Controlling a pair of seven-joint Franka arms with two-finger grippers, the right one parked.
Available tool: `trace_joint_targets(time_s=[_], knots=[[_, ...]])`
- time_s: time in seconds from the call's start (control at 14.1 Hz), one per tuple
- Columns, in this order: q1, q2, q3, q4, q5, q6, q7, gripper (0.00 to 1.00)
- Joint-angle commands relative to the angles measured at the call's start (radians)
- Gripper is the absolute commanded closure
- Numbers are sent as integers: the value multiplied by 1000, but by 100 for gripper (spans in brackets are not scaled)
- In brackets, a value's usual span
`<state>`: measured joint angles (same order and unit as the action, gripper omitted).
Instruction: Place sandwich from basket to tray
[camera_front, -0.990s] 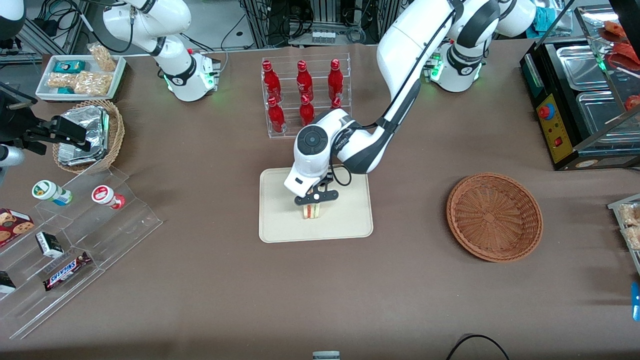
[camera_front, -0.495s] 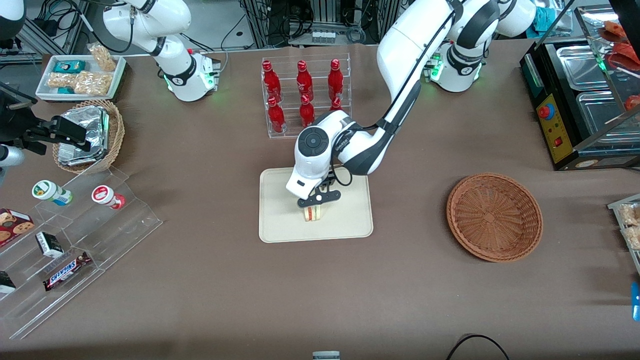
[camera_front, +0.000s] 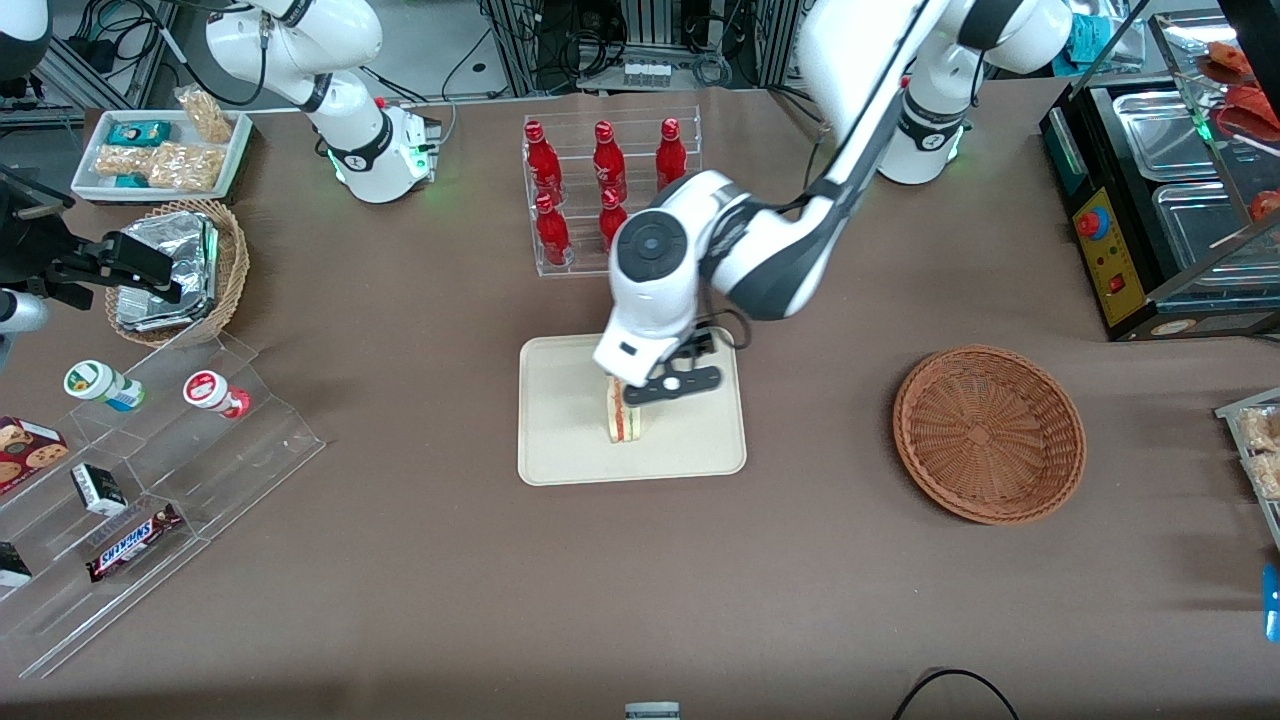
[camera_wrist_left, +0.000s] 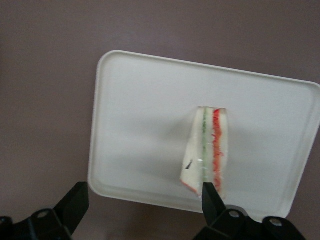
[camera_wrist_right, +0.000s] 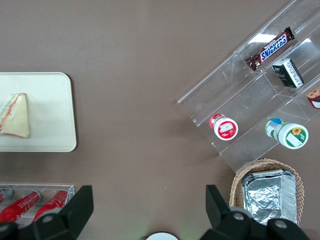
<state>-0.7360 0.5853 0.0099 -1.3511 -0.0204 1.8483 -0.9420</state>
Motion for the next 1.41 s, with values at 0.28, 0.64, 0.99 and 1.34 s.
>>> trace_joint_targets(time_s=[0.28,0.64,0.99,1.34], knots=[[179,-214,1,-247,13,-37,177,0],[337,-435,1,-443,13,-82,495,0],[473,-556,1,-438,14,-250,764,0],[732,-628,-89,-381,11,-351,1032,0]])
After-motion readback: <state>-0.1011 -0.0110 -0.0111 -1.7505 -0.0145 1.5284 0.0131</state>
